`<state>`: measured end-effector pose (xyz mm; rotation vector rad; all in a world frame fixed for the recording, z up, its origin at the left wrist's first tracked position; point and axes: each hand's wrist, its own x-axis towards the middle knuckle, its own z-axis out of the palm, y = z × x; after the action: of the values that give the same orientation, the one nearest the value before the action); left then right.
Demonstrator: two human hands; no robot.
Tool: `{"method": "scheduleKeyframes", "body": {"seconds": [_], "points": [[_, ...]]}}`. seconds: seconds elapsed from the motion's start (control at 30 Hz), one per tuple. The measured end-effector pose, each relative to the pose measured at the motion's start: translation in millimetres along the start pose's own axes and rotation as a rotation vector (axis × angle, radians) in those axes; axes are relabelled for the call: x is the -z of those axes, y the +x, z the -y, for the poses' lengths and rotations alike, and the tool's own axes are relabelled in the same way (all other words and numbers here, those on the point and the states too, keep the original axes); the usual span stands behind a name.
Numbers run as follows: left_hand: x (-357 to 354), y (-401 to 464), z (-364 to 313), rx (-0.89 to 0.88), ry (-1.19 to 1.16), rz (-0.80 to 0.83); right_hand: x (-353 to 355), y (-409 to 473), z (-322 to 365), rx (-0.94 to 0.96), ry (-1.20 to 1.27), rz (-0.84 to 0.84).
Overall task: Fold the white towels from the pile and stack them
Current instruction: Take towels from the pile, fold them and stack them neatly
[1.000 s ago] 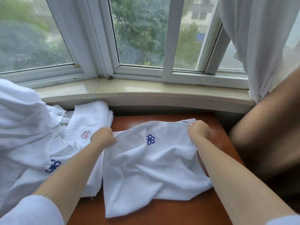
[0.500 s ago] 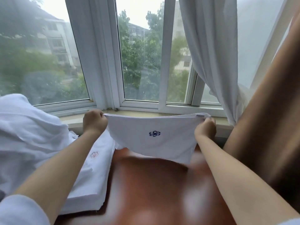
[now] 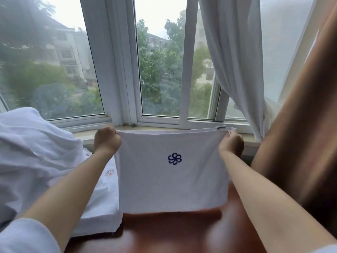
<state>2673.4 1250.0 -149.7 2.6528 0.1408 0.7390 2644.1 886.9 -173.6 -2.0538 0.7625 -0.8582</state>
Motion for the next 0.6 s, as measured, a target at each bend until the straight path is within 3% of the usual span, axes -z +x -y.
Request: {"method": "scheduleKeyframes", "body": {"seconds": [0.4,0.6], "points": [[-40,23,7,0.036,0.078,0.143,-28,25,-28,-0.086,-0.105,0.027],[-78,38,6,0.005,0.084,0.224,-49,42,-39,-0.142,0.014,0.006]]}}
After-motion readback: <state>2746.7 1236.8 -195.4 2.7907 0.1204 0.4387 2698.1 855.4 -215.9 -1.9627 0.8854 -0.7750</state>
